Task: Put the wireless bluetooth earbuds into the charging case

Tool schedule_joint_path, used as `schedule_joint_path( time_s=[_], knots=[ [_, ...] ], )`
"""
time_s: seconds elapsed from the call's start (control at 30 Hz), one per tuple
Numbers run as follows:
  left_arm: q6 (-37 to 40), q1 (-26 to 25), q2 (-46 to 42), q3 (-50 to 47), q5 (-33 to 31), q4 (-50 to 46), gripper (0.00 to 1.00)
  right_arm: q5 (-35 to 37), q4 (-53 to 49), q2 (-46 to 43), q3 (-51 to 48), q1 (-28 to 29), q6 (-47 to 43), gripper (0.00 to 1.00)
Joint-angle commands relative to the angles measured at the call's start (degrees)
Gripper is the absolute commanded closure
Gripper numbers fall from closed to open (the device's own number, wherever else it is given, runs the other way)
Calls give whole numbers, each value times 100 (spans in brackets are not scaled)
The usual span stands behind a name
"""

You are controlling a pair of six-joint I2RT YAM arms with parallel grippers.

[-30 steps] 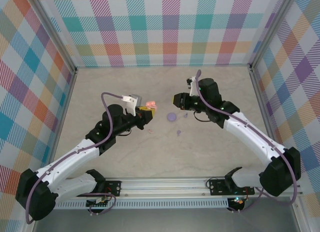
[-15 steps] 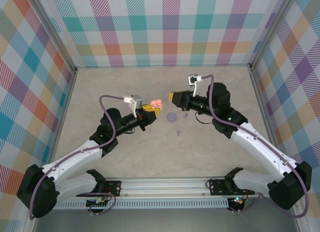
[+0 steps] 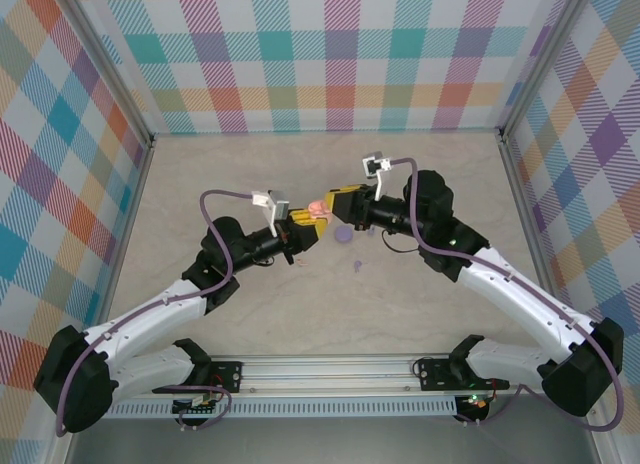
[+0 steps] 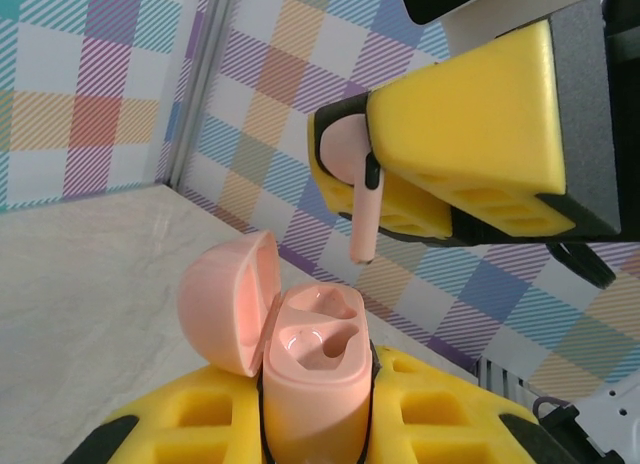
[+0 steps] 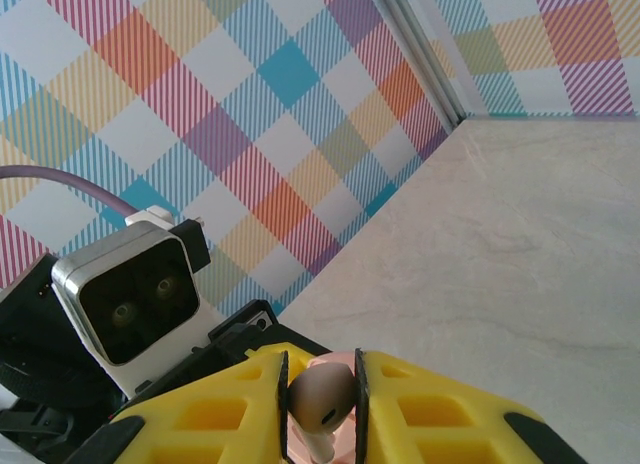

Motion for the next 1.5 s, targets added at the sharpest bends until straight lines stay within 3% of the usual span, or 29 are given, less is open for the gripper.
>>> schedule_joint_path(
  time_s=[0.0,0.77,1.47],
  knots=[
    [71,-105,-1,262,102,7,84,40,113,40,302,100,-249,77],
    [58,-113,-132,385,130,-238,84,187,-170,198,421,267,-512,76],
    [88,-111,-366,302,-225,-335,84,101,-414,263,483,354,-677,76]
  ],
)
